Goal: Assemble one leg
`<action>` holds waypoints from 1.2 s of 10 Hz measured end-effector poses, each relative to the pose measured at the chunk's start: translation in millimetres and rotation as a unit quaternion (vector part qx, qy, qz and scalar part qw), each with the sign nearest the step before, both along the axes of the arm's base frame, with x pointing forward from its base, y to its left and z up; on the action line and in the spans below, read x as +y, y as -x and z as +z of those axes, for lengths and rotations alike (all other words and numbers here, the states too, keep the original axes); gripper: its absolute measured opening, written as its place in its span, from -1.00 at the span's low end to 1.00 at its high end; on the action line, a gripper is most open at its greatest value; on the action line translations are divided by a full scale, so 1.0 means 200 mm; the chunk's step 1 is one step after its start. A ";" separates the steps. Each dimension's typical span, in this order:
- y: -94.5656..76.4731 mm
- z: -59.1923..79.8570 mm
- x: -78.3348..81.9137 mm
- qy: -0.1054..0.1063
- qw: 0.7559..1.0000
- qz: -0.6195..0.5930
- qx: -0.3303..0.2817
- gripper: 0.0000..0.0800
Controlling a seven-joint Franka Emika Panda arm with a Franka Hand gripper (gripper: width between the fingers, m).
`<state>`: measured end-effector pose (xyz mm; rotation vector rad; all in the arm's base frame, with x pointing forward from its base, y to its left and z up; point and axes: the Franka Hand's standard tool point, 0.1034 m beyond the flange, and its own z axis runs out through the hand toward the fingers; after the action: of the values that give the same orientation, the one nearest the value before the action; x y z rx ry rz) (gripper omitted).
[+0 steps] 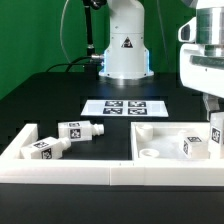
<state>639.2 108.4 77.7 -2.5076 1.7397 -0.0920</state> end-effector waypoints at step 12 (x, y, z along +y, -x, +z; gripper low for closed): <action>0.00 0.00 0.01 0.065 0.845 0.530 -0.011 0.62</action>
Offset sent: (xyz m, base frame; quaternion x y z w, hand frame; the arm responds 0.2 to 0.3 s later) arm 0.0000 0.0000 0.0000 0.0000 0.0000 -0.1938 0.9810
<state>638.9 109.9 76.9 -3.1231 0.1368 -0.1517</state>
